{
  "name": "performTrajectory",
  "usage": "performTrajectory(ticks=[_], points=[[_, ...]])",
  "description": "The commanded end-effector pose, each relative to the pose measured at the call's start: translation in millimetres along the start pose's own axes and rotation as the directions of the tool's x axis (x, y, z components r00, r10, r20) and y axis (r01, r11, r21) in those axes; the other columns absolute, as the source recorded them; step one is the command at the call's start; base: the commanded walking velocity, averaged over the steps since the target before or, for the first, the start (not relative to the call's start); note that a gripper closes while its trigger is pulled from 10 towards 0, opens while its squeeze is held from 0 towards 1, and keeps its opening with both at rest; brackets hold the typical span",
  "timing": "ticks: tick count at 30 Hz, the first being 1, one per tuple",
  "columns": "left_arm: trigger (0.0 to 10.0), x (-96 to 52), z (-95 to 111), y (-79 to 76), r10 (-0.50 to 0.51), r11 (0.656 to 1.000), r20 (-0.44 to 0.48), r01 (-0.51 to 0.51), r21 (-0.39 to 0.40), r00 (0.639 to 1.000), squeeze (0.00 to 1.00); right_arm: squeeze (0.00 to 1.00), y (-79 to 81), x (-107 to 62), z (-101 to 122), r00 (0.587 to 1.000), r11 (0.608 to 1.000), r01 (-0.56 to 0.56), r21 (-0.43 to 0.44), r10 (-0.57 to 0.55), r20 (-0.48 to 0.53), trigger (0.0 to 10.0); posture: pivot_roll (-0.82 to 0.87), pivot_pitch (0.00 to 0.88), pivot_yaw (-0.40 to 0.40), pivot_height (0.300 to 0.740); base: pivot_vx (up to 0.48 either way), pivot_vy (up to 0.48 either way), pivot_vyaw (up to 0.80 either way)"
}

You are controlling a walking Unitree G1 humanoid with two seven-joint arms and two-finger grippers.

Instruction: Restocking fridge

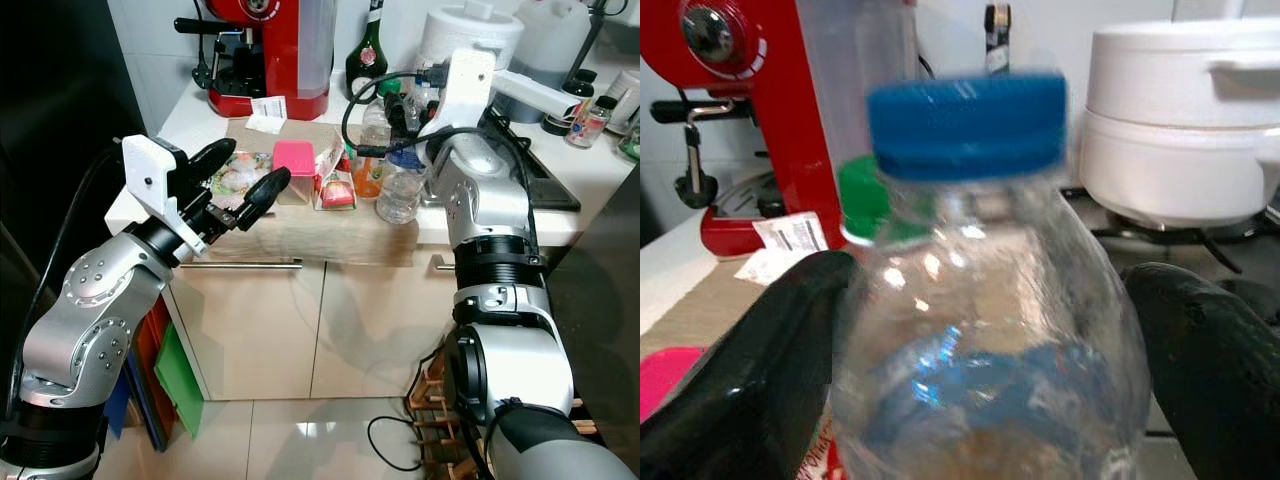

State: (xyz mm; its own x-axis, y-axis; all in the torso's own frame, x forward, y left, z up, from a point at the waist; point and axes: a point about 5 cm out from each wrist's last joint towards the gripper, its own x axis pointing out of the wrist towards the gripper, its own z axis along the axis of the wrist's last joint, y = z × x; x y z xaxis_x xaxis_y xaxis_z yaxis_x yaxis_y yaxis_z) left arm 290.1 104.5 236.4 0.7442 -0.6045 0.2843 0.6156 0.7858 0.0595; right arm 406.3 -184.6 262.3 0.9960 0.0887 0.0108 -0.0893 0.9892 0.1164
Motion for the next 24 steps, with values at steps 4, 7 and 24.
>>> performTrajectory(ticks=[4,7,24], points=[[10.0,0.9,1,-2.0,-0.015,1.000,0.000,0.015,-0.005,1.000,0.00,0.00,-3.9,1.8,5,0.999,0.999,0.031,-0.011,-0.031,0.007,0.0,-0.08,0.000,-0.017,0.740,0.000,0.000,0.00],[10.0,1.5,1,-1.7,-0.015,1.000,0.000,0.015,-0.001,1.000,0.00,0.00,-2.2,2.2,7,1.000,1.000,0.020,-0.003,-0.020,0.018,0.0,-0.08,0.000,-0.018,0.740,0.000,0.000,0.00],[10.0,-4.4,-5,12.2,0.166,0.986,0.006,-0.166,-0.003,0.986,0.00,0.00,-4.7,-11.7,24,0.948,0.979,0.149,-0.139,-0.101,0.302,2.6,-0.09,0.000,-0.018,0.740,0.000,0.000,0.00]])
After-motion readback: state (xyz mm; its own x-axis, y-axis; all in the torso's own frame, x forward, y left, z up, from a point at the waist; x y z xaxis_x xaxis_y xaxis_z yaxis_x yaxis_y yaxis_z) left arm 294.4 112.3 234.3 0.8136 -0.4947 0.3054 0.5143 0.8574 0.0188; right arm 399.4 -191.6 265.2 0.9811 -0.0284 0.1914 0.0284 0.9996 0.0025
